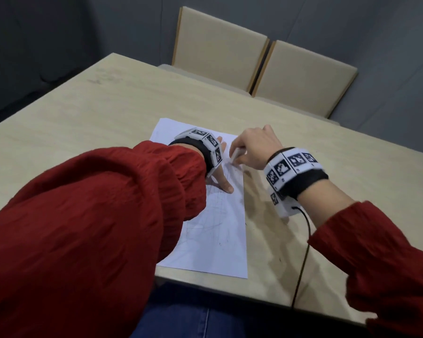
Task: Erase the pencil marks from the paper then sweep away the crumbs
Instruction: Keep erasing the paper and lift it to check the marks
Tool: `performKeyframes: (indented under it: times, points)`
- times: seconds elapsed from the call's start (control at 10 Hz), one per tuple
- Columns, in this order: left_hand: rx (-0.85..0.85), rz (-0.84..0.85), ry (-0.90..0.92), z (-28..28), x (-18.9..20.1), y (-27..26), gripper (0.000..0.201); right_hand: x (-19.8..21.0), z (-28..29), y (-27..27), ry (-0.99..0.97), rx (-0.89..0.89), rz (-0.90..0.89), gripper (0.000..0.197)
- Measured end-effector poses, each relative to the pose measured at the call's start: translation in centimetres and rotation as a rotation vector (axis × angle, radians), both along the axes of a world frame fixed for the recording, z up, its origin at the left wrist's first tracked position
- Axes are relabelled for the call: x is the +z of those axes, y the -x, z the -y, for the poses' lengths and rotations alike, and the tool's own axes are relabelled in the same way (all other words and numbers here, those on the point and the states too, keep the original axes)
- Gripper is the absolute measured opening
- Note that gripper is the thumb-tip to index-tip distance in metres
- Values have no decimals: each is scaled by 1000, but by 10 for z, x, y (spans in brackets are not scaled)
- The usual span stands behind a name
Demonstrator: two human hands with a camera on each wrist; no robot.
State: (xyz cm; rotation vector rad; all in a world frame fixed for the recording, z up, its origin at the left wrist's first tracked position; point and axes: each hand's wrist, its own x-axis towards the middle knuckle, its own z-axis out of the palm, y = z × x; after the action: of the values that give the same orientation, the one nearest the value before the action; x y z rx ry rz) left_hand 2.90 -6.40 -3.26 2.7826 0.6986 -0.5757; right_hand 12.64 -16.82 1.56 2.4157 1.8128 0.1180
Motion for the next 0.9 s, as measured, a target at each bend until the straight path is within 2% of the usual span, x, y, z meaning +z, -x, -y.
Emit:
performKeyframes:
  times: [0.1,0.3,0.4,0.5,0.6,0.7,0.8,0.9]
  points:
    - [-21,1,-53,3,4,1,145,8,11,-2,124,42,-6,8]
    - [10,-20,-28,6,16,4,145,-1,-26,-8,-112,-98,-45,14]
    - [-33,13,-62,6,13,3,164,-3,-16,-5,-57,-70,13,20]
    - [-41,33,-108,5,7,1,167,1,6,-3,44,-14,31,16]
    - [-38,30,-103,4,7,1,174,7,3,-5,46,-23,-10,14]
    - [-34,21,-74,7,12,4,172,6,-19,-10,-80,-88,-38,13]
    - [-41,25,-97,9,13,3,179,1,-27,-8,-69,-112,-30,18]
    - [-46,13,-121,7,8,1,176,1,-9,-3,-20,-69,34,18]
